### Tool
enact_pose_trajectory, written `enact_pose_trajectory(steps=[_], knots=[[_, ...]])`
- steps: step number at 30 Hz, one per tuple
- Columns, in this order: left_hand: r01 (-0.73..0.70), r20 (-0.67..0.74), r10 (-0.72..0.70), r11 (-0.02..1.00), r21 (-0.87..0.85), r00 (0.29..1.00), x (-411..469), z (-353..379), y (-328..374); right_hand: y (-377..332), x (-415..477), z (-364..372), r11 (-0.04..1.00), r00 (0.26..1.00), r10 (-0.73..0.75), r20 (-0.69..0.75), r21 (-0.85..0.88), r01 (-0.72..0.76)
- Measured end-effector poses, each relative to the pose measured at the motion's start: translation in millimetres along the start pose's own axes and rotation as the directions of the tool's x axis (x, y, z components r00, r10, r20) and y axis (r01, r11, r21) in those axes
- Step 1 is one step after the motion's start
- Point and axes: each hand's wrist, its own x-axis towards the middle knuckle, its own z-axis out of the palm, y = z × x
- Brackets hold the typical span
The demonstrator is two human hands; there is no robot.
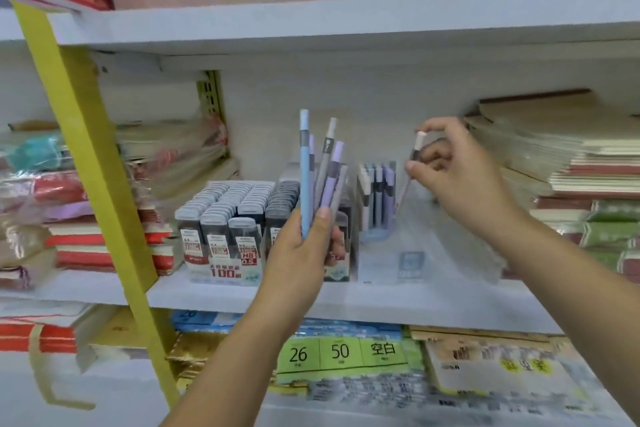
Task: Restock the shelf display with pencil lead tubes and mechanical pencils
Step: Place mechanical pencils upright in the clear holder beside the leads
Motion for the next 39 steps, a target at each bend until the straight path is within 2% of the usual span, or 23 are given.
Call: enact_pose_trajectory(steps=[2, 6, 12, 20, 26, 30, 32, 35, 37, 39], knots=[[-0.005, 0.005, 0.006, 1.000, -0.025, 1.000, 3, 1, -3, 8, 4, 4, 0.999, 1.000, -0.003, 0.019, -0.054, 0.004], [-0.042, 0.022, 0.042, 0.999, -0.008, 0.999, 6, 2, -8, 15, 0, 13, 0.999, 0.997, 0.033, 0.070, 0.036, -0.035], [-0.060, 0.034, 0.061, 0.998, -0.029, 0.998, 6, 4, -10, 15, -12, 31, 0.998, 0.990, -0.010, 0.141, 0.067, 0.001], [0.010, 0.078, -0.006, 0.999, -0.046, 0.997, 1, 1, -14, 7, -15, 36, 0.986, 0.983, -0.098, 0.158, -0.119, 0.118], [0.061, 0.089, -0.054, 0.994, -0.088, 0.995, -4, -3, -17, 5, -15, 36, 0.985, 0.981, -0.091, 0.173, -0.126, 0.114], [0.077, 0.083, -0.069, 0.993, -0.093, 0.994, -6, -5, -18, 11, -21, 44, 0.973, 0.963, -0.057, 0.262, -0.200, 0.112], [0.096, 0.098, -0.086, 0.990, -0.104, 0.991, -8, -6, -19, 10, -21, 46, 0.965, 0.969, -0.058, 0.239, -0.237, 0.116], [0.108, 0.138, -0.090, 0.985, -0.131, 0.986, -11, -7, -19, -2, -20, 43, 0.932, 0.984, -0.122, 0.129, -0.325, 0.158], [0.095, 0.168, -0.071, 0.986, -0.138, 0.983, -12, -8, -18, -14, -24, 43, 0.975, 0.992, -0.092, 0.086, -0.197, 0.107], [0.077, 0.197, -0.050, 0.988, -0.133, 0.979, -12, -7, -17, -27, -28, 44, 0.995, 0.991, 0.017, 0.131, 0.097, -0.030]])
